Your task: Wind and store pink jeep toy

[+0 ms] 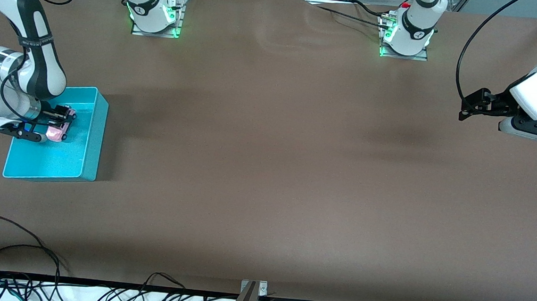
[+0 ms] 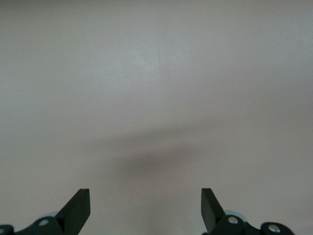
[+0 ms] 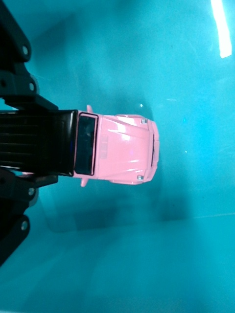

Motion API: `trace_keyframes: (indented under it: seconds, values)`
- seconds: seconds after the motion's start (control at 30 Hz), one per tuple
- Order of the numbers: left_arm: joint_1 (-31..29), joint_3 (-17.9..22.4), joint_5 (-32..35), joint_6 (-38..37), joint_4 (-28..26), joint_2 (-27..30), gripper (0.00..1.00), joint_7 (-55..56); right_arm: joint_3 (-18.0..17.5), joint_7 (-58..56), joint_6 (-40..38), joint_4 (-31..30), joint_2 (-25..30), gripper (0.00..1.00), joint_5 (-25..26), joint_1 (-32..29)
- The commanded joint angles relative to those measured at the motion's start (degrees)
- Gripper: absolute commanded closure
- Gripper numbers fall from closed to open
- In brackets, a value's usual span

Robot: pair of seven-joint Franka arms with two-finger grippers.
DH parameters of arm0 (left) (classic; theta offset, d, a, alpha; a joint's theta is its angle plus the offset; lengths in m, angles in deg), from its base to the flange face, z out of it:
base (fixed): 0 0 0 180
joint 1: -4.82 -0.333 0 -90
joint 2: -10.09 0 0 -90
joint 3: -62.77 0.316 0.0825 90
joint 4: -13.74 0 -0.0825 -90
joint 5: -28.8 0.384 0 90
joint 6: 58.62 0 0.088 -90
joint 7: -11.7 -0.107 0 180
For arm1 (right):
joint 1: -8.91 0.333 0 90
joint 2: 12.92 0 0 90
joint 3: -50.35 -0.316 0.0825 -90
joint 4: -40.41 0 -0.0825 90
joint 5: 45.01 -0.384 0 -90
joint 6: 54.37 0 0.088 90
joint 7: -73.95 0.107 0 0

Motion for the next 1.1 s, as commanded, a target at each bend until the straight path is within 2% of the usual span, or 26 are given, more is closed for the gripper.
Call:
trace_keyframes:
  seconds: [0.0,0.03,0.07,0.1,0.13,0.2,0.27,0.53,0.77,1.07]
  values:
    - [-0.39,-0.05,-1.65,-1.14,1.77,-0.76,0.00,0.04,-0.27,2.69,0.90,0.15,-0.44,0.75,0.71,-1.15]
    - [-0.39,-0.05,-1.65,-1.14,1.77,-0.76,0.00,0.04,-0.27,3.83,0.90,0.15,-0.44,0.68,0.71,-1.15]
    - [-0.39,-0.05,-1.65,-1.14,1.77,-0.68,0.00,0.04,-0.27,5.32,0.90,0.15,-0.44,0.55,0.71,-1.15]
    - [-0.39,-0.05,-1.65,-1.14,1.77,-0.68,0.00,0.04,-0.36,6.46,0.90,0.06,-0.44,0.31,0.79,-1.15]
    - [-0.39,-0.05,-1.65,-1.14,1.77,-0.76,0.00,0.04,-0.45,7.35,0.90,-0.03,-0.35,0.18,0.88,-1.15]
    - [-0.39,-0.05,-1.65,-1.14,1.77,-0.76,0.00,0.04,-0.63,7.79,0.81,-0.03,-0.26,0.12,0.97,-1.15]
    - [-0.39,-0.05,-1.65,-1.14,1.77,-0.68,0.00,0.04,-0.71,7.88,0.64,-0.12,-0.09,0.02,0.97,-1.07]
    - [-0.39,-0.05,-1.65,-1.14,1.77,-0.68,0.00,0.04,-1.77,7.71,-2.17,-0.03,2.02,0.00,0.97,-0.98]
    - [-0.39,-0.05,-1.65,-1.14,1.77,-0.76,0.00,0.04,-4.40,7.71,-7.71,0.58,7.38,0.00,0.88,-0.98]
    - [-0.39,-0.05,-1.65,-1.14,1.77,-0.76,0.00,0.04,-6.78,8.05,-9.99,1.11,13.18,0.00,0.79,-0.80]
